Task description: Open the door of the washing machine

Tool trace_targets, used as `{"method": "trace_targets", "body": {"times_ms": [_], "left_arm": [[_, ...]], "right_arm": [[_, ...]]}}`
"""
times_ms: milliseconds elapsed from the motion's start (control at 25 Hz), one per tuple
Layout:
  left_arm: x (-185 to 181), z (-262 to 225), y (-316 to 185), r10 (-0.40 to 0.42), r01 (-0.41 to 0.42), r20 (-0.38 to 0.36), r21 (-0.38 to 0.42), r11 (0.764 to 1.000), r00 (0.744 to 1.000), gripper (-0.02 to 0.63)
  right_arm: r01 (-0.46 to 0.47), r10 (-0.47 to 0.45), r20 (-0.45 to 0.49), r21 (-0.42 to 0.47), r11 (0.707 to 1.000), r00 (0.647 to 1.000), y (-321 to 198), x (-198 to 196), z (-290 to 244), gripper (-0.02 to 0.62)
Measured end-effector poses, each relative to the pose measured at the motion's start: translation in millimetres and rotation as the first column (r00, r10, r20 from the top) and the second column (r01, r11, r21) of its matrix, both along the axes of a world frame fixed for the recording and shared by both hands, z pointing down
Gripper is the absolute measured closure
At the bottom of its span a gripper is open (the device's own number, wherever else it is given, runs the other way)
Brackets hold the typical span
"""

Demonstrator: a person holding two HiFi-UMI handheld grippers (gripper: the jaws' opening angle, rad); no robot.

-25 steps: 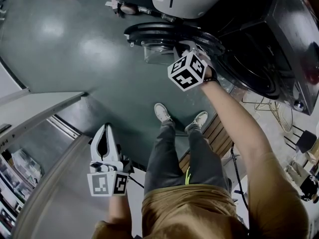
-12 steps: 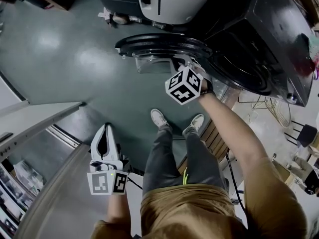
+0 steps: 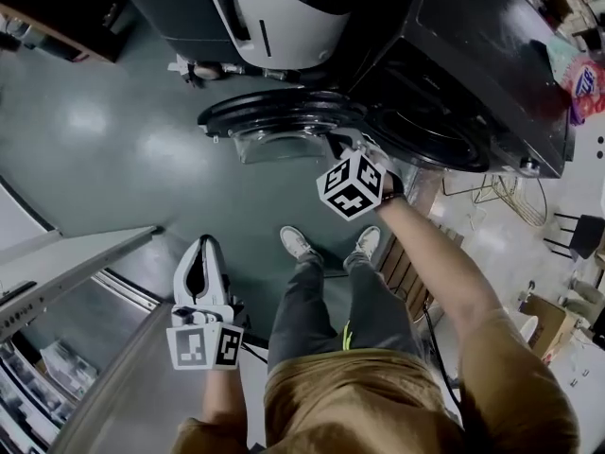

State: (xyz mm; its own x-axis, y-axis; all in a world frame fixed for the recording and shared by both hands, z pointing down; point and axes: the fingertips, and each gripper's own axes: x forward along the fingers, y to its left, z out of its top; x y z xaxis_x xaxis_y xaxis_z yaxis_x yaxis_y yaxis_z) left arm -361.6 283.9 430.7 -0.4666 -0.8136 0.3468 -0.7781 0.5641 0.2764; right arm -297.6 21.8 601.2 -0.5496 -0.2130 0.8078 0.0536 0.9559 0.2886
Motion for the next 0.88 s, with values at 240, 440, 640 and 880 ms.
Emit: {"method": "trace_targets", "body": {"times_ms": [240,440,640,880], "left_arm": [[14,-25,-37,0.076,-0.077,0.042,0.025,0.997,0.996,0.545],[32,-51,-71,0.145,-0.148,0.083,0.029,0.989,0.986,0.545],[59,-78,-113,0.203,-0.211,0.123,0.047,0.976,0.971,0.545],[99,-105,-154,0.248,-0.261,0.157,0.064,0.963,0.956,0.546]], "right_arm": [[-0.093,0.094,0.039,-0.033,0.995,0.995,-22,52,-28,0.591],[-0.154,0.156,0.063,-0.040,0.987,0.986,-36,102,-53,0.591],[-0.230,0.235,0.099,-0.056,0.972,0.967,-58,155,-76,0.591],[-0.311,0.317,0.153,-0.063,0.948,0.936,-91,218,-107,0.591]]}}
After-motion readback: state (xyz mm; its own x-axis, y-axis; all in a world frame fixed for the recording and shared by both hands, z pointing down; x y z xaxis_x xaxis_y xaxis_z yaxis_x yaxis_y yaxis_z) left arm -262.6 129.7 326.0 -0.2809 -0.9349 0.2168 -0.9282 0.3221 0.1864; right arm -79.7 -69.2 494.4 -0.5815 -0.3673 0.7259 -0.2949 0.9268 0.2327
